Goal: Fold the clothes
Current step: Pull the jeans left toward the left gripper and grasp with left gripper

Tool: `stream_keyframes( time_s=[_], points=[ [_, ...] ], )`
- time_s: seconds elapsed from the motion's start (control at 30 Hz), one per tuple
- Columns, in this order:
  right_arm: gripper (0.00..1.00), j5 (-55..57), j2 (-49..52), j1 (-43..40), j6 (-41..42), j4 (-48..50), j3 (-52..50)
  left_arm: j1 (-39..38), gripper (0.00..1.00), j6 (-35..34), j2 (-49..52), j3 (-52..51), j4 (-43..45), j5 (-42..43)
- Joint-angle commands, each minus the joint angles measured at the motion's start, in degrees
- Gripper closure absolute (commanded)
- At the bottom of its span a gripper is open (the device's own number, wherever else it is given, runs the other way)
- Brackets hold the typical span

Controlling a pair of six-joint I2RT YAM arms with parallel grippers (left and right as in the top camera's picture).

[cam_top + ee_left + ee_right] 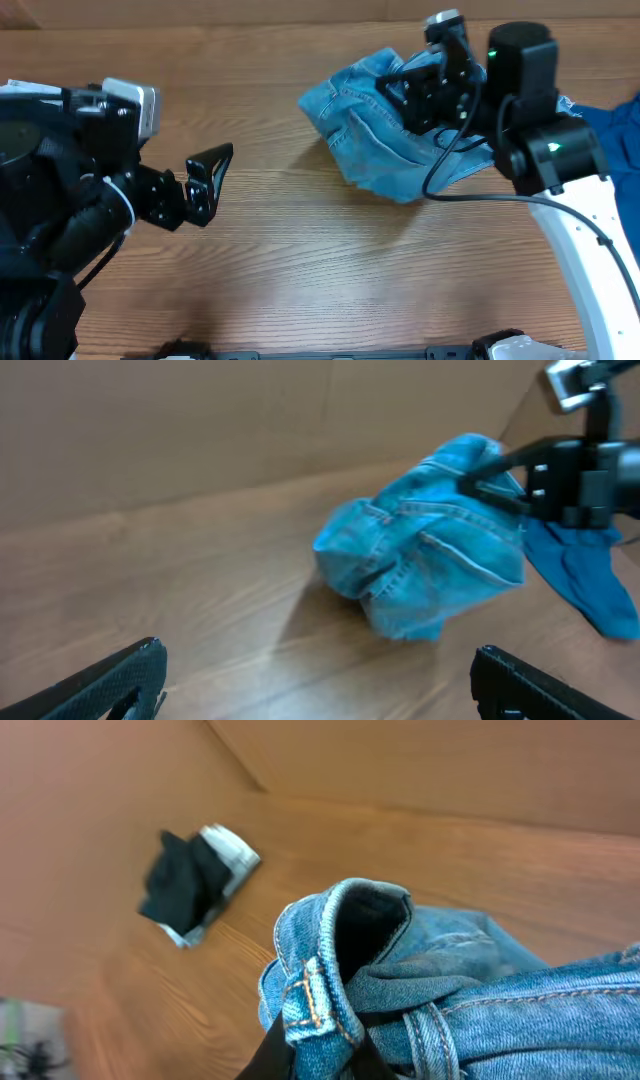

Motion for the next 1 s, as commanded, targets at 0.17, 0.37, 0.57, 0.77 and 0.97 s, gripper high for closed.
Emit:
stream_keyframes(
  time_s=[0.17, 0.37, 0.57, 0.77, 0.97],
  points=[
    [0.96, 44.28, -1.81, 6.38, 12.96, 0.83, 1.07, 0.09, 0.00, 1.16, 2.05, -0.31, -4.11, 0.76],
    [0.96, 22.43, 0.35, 8.44, 13.09, 4.90, 1.05, 0.09, 0.00, 1.57, 2.05, -0.28, -4.94, 0.72],
    [0.53, 8.76, 12.15, 21.75, -4.26, 10.25, 1.05, 0.09, 0.00, 2.40, 2.05, -0.28, -4.35, -0.13],
    [0.45, 27.28, 15.93, 26.97, -10.75, -7.08, 1.05, 0.09, 0.00, 2.73, 2.12, -0.31, -5.77, -0.98],
    [0.28, 42.38, 9.11, 24.61, 3.82, -14.43, 1.05, 0.09, 0.00, 3.28, 4.26, -0.42, -7.43, -0.98]
  ],
)
